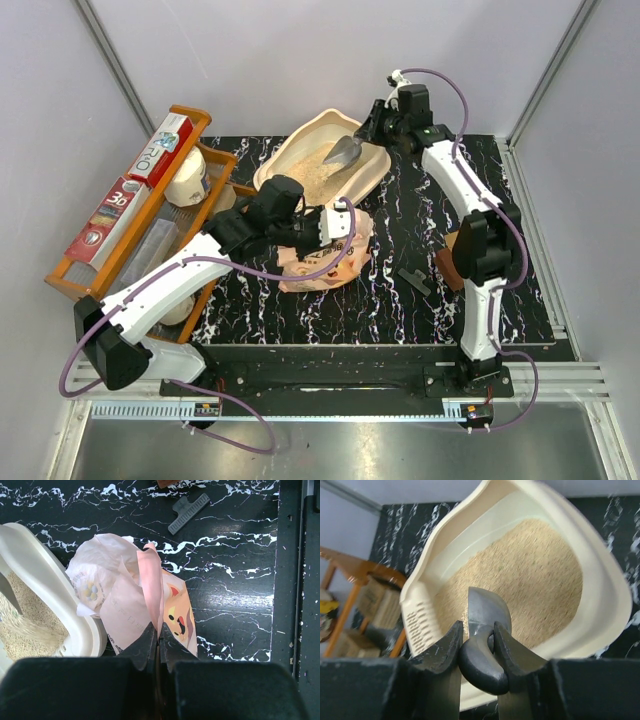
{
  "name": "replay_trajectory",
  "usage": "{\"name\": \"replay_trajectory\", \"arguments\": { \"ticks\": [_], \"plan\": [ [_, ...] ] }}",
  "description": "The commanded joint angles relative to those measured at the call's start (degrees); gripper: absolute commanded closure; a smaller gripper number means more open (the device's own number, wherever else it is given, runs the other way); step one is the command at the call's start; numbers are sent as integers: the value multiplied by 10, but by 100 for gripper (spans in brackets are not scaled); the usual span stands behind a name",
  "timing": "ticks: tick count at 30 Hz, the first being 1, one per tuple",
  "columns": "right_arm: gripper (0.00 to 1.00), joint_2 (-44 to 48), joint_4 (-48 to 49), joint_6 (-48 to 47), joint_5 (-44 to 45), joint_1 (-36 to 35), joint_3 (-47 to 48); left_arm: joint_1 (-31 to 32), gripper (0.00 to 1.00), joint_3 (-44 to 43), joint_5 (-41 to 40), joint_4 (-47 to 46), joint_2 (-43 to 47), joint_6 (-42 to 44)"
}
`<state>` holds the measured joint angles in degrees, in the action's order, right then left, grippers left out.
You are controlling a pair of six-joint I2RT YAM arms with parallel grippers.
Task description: Fill the litter box with clean litter
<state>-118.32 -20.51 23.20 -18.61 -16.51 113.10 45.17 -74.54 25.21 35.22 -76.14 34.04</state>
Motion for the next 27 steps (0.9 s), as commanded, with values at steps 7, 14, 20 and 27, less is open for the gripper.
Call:
{"name": "replay_trajectory", "arguments": {
  "ticks": [7, 14, 20, 27],
  "plan": [
    [100, -151, 27, -100, 133, -44, 238, 8, 100, -14, 2, -24, 11, 16],
    [100, -183, 36, -218, 159, -62, 338, 7, 100, -16, -12, -23, 12, 16],
    [100, -113, 31, -298, 179, -62, 310, 5, 100, -17, -39, -18, 19, 16],
    [100, 51, -58, -242, 2, -16, 234, -27, 100, 6, -33, -40, 48, -40]
  ]
}}
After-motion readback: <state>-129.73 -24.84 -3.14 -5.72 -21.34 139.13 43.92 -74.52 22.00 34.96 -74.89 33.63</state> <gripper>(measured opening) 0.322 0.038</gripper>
